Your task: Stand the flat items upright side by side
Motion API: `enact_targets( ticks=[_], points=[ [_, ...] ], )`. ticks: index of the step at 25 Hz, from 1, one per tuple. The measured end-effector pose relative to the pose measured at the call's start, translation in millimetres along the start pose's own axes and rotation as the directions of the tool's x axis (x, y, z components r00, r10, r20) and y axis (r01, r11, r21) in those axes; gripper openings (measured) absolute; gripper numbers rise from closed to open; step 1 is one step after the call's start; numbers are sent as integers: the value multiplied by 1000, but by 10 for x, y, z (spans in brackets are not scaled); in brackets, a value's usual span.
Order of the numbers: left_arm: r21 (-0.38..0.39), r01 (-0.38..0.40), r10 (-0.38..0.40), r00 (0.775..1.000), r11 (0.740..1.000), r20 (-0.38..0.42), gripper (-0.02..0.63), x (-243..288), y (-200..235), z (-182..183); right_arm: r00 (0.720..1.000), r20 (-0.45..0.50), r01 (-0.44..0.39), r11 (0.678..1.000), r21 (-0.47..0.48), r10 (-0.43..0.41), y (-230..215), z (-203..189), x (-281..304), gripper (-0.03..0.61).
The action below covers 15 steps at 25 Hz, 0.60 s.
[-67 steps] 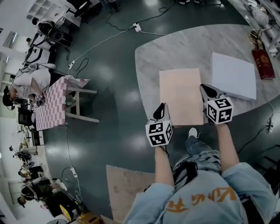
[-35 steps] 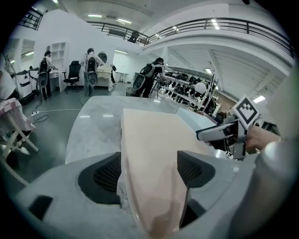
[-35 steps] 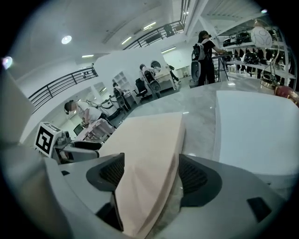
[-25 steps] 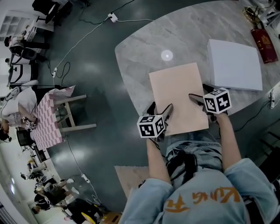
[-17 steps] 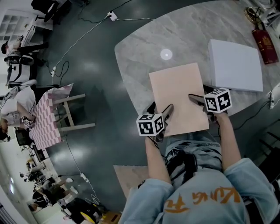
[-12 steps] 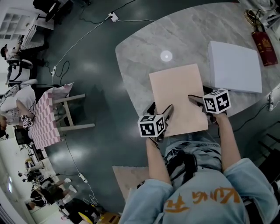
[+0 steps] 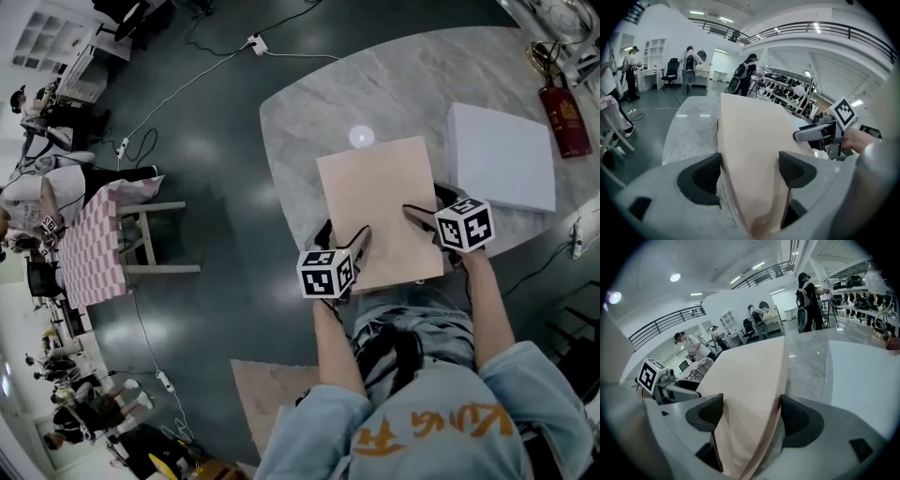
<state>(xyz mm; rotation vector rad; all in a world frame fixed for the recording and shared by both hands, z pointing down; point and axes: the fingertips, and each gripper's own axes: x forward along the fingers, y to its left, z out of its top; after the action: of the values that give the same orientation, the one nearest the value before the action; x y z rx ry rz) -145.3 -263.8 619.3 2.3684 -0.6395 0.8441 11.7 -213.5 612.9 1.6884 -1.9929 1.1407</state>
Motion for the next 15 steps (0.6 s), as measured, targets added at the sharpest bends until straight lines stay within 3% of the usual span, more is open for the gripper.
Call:
enact_targets(
  ticks=[15],
  points=[
    [78,-78,65,986,994,151,399,-372,-42,394,992,129,19,984,-178,4,292,566,-289,368]
  ],
)
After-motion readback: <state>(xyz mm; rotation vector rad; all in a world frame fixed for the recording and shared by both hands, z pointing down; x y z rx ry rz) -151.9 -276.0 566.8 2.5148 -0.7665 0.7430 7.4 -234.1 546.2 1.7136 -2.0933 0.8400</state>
